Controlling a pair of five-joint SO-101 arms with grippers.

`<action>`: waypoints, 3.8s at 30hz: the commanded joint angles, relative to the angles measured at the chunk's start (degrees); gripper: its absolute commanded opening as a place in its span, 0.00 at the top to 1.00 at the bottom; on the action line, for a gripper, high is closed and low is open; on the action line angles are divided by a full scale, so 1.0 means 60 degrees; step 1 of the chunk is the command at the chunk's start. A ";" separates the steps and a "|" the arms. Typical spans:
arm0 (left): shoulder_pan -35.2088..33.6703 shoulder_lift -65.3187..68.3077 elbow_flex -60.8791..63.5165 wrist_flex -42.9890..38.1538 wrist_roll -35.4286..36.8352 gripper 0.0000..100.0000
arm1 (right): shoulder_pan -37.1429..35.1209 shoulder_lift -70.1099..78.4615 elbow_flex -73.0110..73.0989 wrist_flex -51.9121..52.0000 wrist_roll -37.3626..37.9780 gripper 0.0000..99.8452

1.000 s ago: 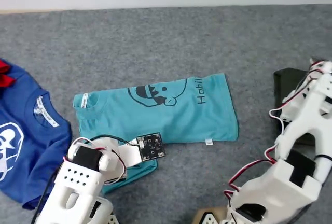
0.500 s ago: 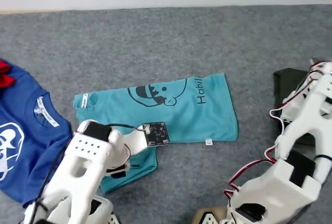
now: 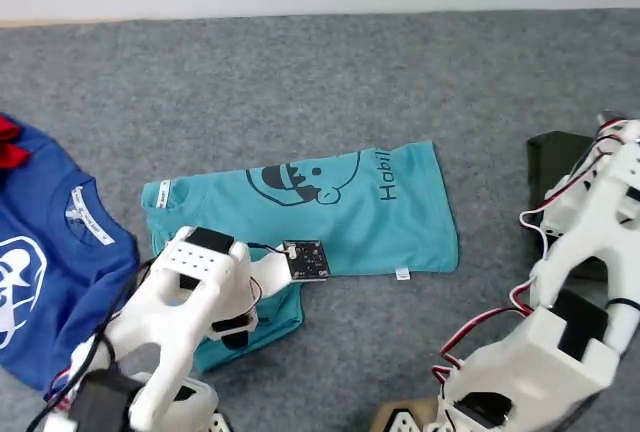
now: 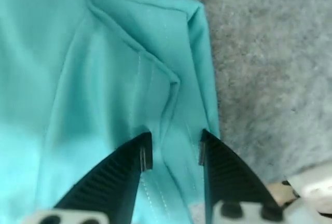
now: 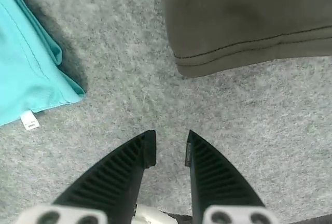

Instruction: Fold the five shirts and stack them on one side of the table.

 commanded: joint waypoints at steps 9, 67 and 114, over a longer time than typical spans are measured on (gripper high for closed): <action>0.0059 0.1495 -0.1136 -0.0103 0.1084 0.92 | 0.0037 -0.0505 -0.0059 0.0330 0.0073 0.89; -0.1114 0.6037 -1.0015 0.2081 0.0689 0.92 | 0.0037 -0.0505 0.0396 0.0256 0.0088 0.90; -0.1597 0.6110 -1.0132 0.3341 -0.0293 0.96 | -0.0842 -0.0505 0.0396 0.0125 0.0000 0.90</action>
